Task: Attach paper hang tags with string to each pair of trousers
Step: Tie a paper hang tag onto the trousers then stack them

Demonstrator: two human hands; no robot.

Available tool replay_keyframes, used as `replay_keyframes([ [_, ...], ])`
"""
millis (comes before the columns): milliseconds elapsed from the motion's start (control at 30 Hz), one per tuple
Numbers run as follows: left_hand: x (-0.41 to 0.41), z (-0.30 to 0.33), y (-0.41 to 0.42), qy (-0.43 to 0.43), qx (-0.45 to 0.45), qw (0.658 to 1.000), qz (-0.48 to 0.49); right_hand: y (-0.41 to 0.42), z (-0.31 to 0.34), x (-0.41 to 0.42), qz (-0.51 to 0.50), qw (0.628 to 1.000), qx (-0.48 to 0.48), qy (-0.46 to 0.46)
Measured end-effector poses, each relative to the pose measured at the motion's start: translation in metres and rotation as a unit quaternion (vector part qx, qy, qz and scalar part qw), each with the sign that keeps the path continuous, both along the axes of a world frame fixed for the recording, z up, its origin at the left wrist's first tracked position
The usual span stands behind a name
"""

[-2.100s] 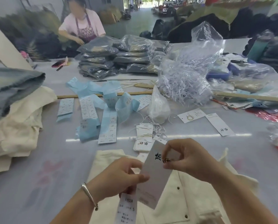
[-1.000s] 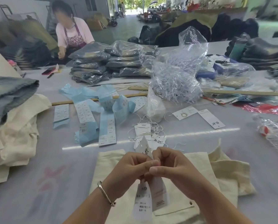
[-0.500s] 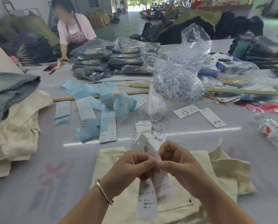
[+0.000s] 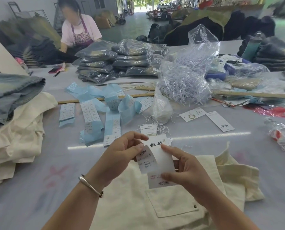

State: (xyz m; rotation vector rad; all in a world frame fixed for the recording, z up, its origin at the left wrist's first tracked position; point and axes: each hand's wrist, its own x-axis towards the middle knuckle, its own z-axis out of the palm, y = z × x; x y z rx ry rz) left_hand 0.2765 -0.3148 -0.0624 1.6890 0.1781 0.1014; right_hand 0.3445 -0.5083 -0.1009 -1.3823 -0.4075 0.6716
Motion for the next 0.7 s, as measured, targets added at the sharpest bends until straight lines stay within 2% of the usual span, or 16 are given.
replay_keyframes([
  [133, 0.000, 0.005, -0.006, -0.021, 0.104, 0.994, -0.022, 0.001, 0.000, -0.005, 0.037, 0.999, -0.007, 0.001],
  [267, 0.002, 0.008, -0.012, -0.057, 0.223, 0.972, -0.035, 0.002, 0.004, -0.006, 0.057, 0.998, -0.006, -0.010],
  [700, 0.001, 0.006, -0.020, -0.102, 0.346, 0.932, -0.027, -0.001, 0.007, -0.006, 0.059, 0.998, 0.025, -0.019],
])
